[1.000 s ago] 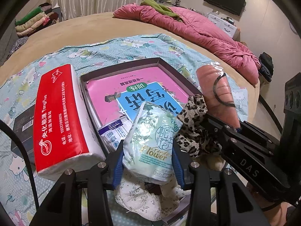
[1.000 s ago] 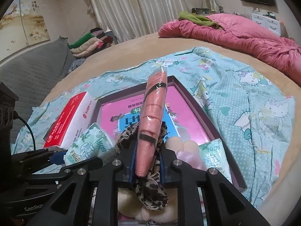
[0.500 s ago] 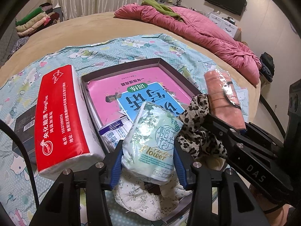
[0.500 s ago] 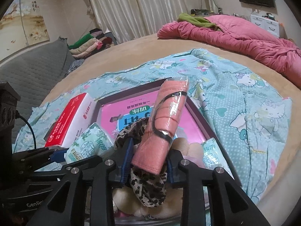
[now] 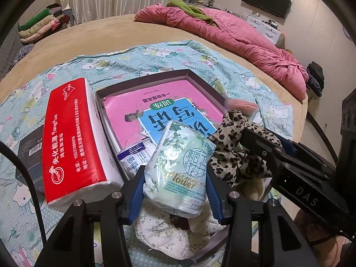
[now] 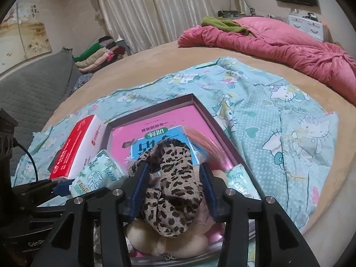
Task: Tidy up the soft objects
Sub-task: 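Lower the items into the box and open both grippers, then withdraw both grippers back from the pink box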
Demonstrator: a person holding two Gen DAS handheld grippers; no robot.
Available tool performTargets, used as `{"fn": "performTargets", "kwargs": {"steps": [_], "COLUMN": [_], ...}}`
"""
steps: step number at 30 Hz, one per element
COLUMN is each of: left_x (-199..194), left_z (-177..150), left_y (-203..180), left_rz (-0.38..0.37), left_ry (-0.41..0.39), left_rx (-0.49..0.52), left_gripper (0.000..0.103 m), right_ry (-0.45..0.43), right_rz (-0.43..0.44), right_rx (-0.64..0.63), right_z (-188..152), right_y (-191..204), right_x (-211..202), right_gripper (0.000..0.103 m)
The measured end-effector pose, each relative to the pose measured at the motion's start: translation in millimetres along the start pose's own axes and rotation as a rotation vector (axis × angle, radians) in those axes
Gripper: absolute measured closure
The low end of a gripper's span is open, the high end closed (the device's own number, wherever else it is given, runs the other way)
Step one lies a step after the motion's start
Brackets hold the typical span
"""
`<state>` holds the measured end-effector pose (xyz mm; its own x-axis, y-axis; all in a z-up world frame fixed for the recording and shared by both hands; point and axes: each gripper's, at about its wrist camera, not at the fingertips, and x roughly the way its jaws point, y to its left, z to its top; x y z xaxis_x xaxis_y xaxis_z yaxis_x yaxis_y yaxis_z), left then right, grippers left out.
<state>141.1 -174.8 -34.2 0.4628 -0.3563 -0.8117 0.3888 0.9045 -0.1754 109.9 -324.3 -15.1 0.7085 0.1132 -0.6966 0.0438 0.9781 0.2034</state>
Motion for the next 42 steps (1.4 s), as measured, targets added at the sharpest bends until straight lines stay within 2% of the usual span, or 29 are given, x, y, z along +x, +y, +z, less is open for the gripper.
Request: {"fn": "performTargets", "kwargs": {"steps": [13,16,30,42], "left_x": [-0.1,-1.6,-21.5,-44.1], "left_z": [-1.3,-1.1,0.7,-4.4], "left_y": [-2.8,-2.7,-3.3,-0.8], "left_rz": [0.007,0.007,0.008,0.021], "left_ry": [0.005,-0.002,-0.046,-0.064], "left_rx": [0.003,0.001,-0.004,-0.025], "left_gripper": [0.037,0.036,0.032,0.027], "right_ry": [-0.015,-0.016,-0.054,-0.074], "right_rz": [0.005,0.0,-0.039,-0.066], "right_rx": [0.029,0.029,0.027,0.004], "right_z": [0.9,1.0,2.8,4.2], "right_y": [-6.5,-6.5,-2.8,6.4], "right_x": [-9.1,-10.8,-29.9,-47.2], "right_gripper": [0.047,0.046,0.029,0.025]}}
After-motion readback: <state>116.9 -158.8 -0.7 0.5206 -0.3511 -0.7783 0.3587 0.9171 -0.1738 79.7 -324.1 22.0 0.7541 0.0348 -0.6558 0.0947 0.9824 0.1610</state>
